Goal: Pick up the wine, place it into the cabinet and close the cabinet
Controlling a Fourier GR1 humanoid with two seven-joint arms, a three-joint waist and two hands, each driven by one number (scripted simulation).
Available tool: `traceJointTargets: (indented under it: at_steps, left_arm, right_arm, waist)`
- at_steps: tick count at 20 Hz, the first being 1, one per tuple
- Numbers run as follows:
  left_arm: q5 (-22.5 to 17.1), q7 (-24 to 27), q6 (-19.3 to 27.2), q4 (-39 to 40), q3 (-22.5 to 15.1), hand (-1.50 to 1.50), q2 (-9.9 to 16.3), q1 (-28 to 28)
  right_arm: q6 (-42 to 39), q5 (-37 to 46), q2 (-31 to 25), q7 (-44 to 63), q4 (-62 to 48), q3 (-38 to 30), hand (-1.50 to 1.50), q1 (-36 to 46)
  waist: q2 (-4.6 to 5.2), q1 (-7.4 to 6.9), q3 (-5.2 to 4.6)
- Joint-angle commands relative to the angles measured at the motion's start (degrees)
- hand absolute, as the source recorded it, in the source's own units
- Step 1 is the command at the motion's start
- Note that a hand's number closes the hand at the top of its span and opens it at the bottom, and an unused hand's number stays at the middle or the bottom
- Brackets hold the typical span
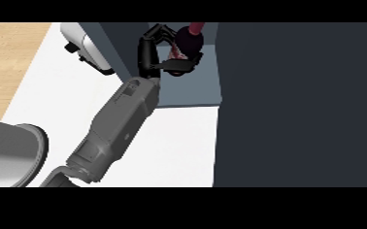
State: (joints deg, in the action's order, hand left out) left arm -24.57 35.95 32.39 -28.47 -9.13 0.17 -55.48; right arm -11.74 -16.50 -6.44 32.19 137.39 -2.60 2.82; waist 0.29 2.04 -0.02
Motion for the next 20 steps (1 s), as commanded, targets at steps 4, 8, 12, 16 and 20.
traceJointTargets:
  at_steps: [4,8,12,16,20]
  left_arm:
    - [-1.39,4.19,-0.87,8.81,3.95,1.5,-0.16,-4.56]
    - [-4.91,-0.27,-2.02,9.26,6.3,1.5,-0.17,-7.77]
    - [-8.6,3.04,-4.3,10.33,7.47,1.5,-0.17,-6.23]
    - [-9.72,8.81,-7.38,12.67,9.17,1.5,-0.17,-3.82]
    - [-9.01,7.73,-6.77,16.34,10.56,1.5,0.02,-8.11]
  right_arm:
    - [0.81,-1.29,0.88,2.84,7.48,2.74,-1.5,-2.27]
    - [1.44,-1.98,0.37,3.24,6.38,1.75,-1.5,-0.17]
    - [1.66,-2.26,1.0,2.67,5.65,2.28,-1.5,0.03]
    - [0.31,-4.91,-0.8,2.85,5.77,-0.42,-1.5,-0.54]
    - [0.02,-4.44,-0.28,1.06,3.14,-0.17,-1.5,0.51]
  waist:
    - [0.35,0.64,-0.03]
    - [0.21,0.38,-0.03]
    - [0.3,0.88,-0.03]
    - [0.49,1.25,-0.02]
    - [0.93,1.67,-0.03]
